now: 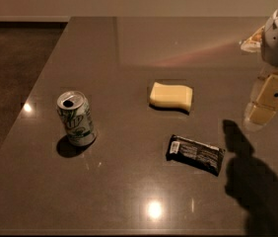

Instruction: Pick sponge

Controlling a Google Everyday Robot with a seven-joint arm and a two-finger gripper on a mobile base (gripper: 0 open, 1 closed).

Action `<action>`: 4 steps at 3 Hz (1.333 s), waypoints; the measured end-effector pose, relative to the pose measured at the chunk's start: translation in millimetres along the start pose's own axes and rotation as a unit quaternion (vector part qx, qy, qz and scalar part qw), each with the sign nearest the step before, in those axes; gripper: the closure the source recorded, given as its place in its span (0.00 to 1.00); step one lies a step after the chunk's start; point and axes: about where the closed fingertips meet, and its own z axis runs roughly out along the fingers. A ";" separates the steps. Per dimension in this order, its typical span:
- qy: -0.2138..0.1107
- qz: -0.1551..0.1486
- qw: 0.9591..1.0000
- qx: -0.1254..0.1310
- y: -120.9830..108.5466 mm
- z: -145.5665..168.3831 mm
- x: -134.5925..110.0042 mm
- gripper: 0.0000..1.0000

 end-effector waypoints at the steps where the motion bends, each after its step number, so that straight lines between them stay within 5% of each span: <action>1: -0.002 0.001 1.000 0.001 -0.9 0.1 -0.9 0.00; 4: -0.060 0.004 0.997 -0.044 -23.0 66.9 -40.5 0.00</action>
Offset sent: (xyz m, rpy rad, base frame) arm 0.0313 0.0245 -0.0284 0.1002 0.0370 0.0306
